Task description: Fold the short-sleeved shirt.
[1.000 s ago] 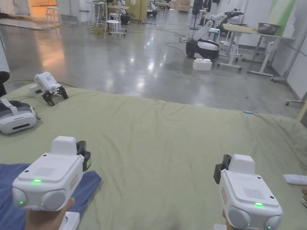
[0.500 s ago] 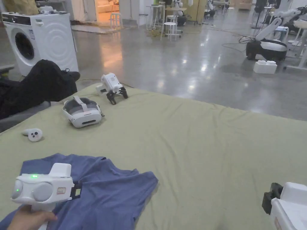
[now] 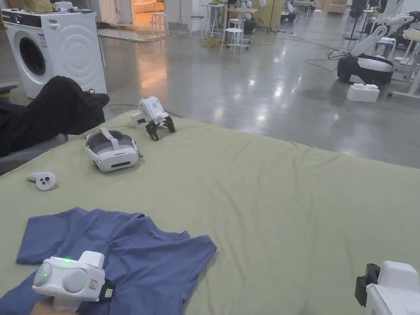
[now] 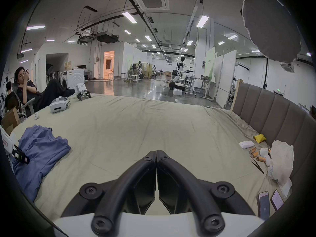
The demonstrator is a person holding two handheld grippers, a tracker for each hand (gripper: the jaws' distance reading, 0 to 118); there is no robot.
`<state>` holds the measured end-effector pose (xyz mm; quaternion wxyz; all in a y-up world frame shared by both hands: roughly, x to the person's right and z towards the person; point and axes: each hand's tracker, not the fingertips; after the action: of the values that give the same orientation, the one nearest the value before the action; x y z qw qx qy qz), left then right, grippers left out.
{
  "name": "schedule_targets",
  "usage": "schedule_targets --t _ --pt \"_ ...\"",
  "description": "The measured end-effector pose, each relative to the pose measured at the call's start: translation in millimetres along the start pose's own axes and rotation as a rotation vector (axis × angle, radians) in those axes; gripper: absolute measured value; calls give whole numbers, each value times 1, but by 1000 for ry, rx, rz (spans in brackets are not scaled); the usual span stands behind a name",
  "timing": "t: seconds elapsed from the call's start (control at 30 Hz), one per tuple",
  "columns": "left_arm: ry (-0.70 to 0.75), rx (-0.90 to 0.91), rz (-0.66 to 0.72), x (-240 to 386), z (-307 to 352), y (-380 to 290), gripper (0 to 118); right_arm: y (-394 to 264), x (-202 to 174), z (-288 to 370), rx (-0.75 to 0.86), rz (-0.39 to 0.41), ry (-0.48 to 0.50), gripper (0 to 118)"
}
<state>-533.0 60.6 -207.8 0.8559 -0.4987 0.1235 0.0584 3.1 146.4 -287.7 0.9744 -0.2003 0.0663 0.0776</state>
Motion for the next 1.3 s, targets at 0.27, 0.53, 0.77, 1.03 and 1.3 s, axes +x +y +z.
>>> schedule_targets --t 0.27,0.53,0.77,1.03,1.3 --pt "1 100 52 -6 8 -13 0 0 -5 -2 -2 20 14 0" --pt "-91 390 152 -22 85 4 0 1 0 -1 4 1 21 0" --pt "-149 637 108 14 185 55 0 8 15 4 22 -34 9 0" --pt "-325 790 -111 123 274 116 0 24 45 26 85 -77 -28 0" --pt "-556 819 -283 259 290 125 0 28 96 63 154 -118 -123 0"
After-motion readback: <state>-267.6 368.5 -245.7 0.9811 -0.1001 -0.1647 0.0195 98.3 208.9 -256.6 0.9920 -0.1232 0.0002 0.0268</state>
